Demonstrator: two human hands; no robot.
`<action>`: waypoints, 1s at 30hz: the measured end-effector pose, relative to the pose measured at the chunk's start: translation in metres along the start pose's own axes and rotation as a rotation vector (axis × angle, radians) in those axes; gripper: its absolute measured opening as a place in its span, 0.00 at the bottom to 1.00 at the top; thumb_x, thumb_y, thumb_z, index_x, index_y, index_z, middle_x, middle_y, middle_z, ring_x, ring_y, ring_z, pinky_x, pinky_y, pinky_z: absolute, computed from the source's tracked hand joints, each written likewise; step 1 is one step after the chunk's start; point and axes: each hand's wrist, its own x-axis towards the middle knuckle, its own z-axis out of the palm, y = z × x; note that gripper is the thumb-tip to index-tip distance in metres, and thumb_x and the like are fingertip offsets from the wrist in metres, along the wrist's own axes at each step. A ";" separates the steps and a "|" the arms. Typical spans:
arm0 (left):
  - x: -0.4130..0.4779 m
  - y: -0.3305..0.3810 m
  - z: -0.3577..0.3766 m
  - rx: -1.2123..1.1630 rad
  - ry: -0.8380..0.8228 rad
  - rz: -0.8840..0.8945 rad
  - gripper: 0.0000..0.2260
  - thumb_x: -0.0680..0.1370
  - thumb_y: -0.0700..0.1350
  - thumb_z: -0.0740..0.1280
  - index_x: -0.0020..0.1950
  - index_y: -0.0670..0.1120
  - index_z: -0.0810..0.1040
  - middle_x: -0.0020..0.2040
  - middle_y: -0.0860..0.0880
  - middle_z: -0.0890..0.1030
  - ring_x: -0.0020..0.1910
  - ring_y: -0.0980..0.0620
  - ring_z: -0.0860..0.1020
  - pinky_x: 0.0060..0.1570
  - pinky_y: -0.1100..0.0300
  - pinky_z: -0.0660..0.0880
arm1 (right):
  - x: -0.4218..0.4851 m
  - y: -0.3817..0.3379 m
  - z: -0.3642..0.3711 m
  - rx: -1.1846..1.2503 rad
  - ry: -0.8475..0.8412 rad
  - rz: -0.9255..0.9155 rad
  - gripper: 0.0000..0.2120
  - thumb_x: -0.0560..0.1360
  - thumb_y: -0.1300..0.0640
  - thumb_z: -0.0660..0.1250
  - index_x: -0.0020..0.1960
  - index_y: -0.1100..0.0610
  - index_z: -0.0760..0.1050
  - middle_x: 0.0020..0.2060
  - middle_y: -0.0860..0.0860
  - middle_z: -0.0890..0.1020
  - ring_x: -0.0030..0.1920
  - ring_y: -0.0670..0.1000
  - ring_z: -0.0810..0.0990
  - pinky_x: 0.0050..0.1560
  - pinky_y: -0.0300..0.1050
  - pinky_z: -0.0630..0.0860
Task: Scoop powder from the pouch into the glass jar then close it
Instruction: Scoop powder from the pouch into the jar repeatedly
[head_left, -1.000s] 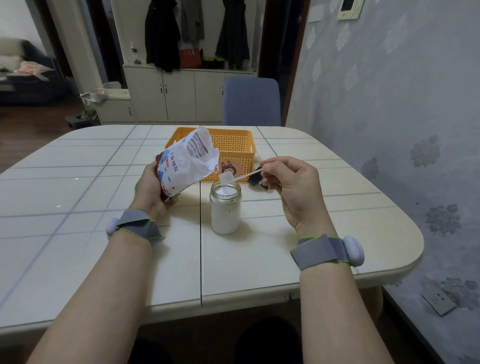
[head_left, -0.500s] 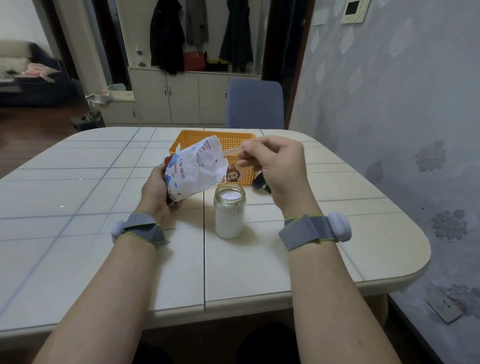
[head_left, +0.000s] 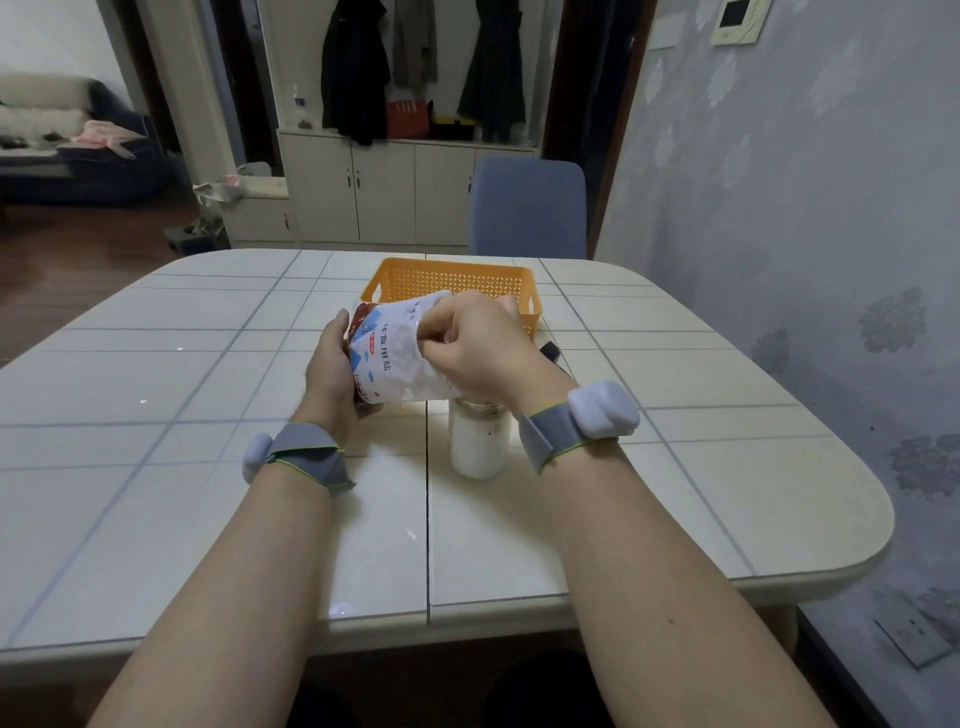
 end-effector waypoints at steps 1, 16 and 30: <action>0.000 0.000 0.001 0.004 -0.001 -0.003 0.19 0.77 0.67 0.61 0.45 0.54 0.81 0.37 0.54 0.84 0.39 0.51 0.80 0.35 0.62 0.72 | 0.000 0.001 -0.003 0.020 0.045 -0.012 0.20 0.74 0.57 0.61 0.27 0.40 0.73 0.31 0.43 0.73 0.47 0.56 0.75 0.53 0.52 0.61; -0.002 -0.003 0.002 0.076 -0.090 -0.008 0.17 0.76 0.65 0.65 0.43 0.53 0.81 0.34 0.55 0.82 0.30 0.53 0.79 0.29 0.65 0.71 | 0.001 -0.004 -0.004 -0.089 -0.026 0.102 0.14 0.74 0.62 0.57 0.30 0.54 0.69 0.31 0.47 0.74 0.42 0.56 0.74 0.58 0.54 0.61; 0.005 -0.002 -0.003 0.037 -0.001 -0.011 0.12 0.77 0.58 0.68 0.39 0.52 0.81 0.30 0.55 0.80 0.26 0.52 0.75 0.25 0.65 0.66 | -0.010 0.014 -0.013 0.805 0.328 0.592 0.04 0.67 0.60 0.72 0.37 0.59 0.77 0.30 0.55 0.72 0.31 0.51 0.71 0.34 0.44 0.68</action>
